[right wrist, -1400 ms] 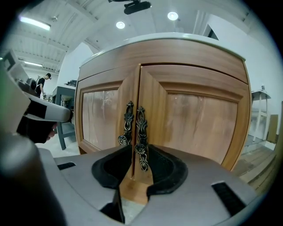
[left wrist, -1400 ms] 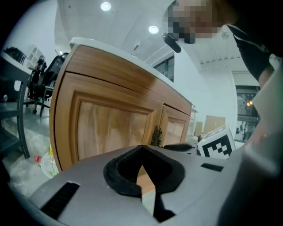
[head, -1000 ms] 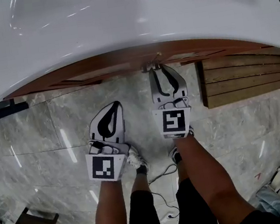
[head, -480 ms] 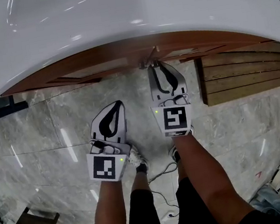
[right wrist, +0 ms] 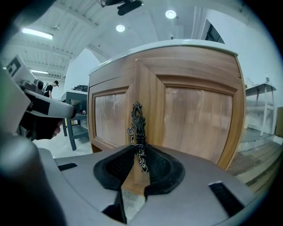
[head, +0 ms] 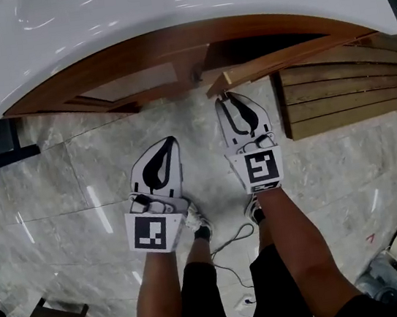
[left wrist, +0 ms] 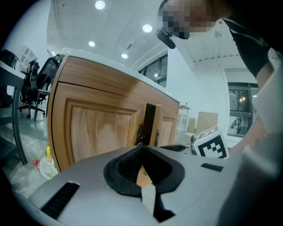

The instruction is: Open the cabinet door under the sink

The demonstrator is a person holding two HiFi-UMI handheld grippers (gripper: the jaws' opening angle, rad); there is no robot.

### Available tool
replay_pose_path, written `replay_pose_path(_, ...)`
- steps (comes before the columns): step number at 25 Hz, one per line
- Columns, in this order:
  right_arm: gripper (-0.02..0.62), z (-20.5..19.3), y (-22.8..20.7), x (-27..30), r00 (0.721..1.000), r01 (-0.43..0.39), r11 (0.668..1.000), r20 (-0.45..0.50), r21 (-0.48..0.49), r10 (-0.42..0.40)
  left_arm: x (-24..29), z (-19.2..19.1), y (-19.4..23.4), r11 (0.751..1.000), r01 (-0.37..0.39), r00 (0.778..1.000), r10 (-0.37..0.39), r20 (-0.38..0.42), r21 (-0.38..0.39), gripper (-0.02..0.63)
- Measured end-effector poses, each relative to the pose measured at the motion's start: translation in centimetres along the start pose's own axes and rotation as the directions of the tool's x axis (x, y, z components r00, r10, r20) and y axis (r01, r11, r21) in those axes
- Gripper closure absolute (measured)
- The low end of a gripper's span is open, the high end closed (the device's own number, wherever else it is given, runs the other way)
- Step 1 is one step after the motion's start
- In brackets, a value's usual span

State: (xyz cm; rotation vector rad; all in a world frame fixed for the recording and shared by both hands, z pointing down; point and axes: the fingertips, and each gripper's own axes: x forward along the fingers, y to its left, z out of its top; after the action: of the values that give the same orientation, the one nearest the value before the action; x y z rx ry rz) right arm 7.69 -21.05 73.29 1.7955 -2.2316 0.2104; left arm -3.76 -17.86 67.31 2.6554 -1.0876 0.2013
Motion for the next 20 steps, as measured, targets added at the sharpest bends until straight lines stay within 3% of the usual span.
replay_pose_path(5, 0.505, -1.1, 0.1, -3.0, 0.999, -0.039, 0.999, -0.027, 0.024, 0.04, -1.3, -0.2, -1.4, 0.999, 0.012, 1.0, -0.011, -0.012, 0.03, 0.6)
replay_pose_path(12, 0.505, -1.8, 0.1, -6.5, 0.989, -0.149, 0.988, -0.004, -0.032, 0.149, -2.4, -1.4, -3.5, 0.999, -0.037, 0.999, 0.037, -0.008, -0.004, 0.601)
replay_pose_path(20, 0.505, -2.8, -0.7, -10.2, 0.96, -0.278, 0.956, 0.007, -0.093, 0.279, -1.9, -3.0, -8.3, 0.999, -0.041, 0.999, 0.041, -0.035, 0.017, 0.601)
